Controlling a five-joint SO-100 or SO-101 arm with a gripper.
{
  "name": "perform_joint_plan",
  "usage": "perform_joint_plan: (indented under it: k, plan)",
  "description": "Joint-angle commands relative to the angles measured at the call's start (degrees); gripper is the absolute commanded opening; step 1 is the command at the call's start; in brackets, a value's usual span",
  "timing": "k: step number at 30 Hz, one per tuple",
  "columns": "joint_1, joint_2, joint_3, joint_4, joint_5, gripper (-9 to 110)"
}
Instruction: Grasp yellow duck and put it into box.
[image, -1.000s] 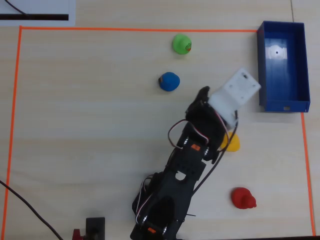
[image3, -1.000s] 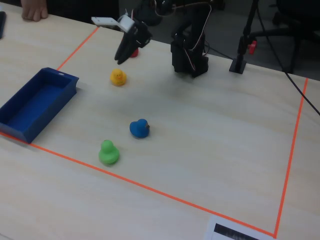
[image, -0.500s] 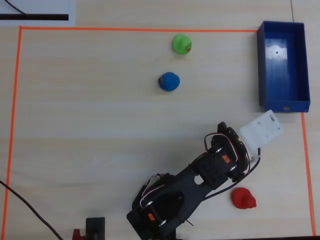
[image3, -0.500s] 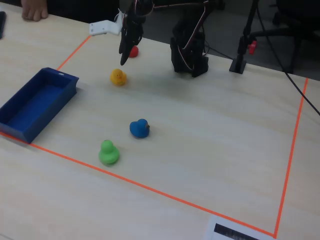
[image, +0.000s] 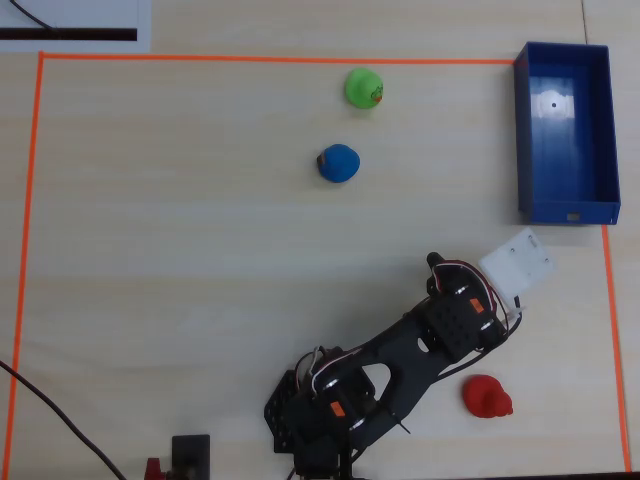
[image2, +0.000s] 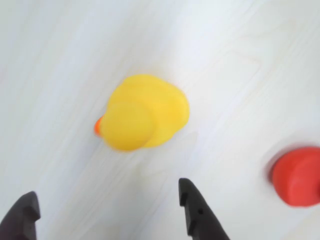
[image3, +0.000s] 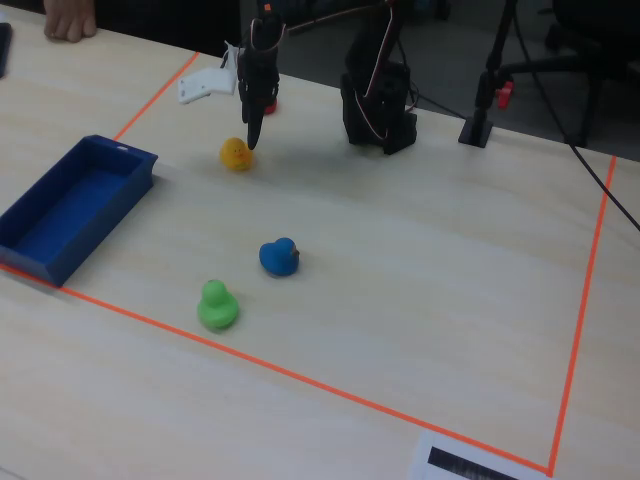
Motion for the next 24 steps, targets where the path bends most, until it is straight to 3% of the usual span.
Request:
perform_joint_plan:
  k: [1,24]
  plan:
    - [1.5,-2.7,-3.6,-4.0,-1.3,38]
    - [1.4,-14.9,-4.7,-14.7,-4.0,39]
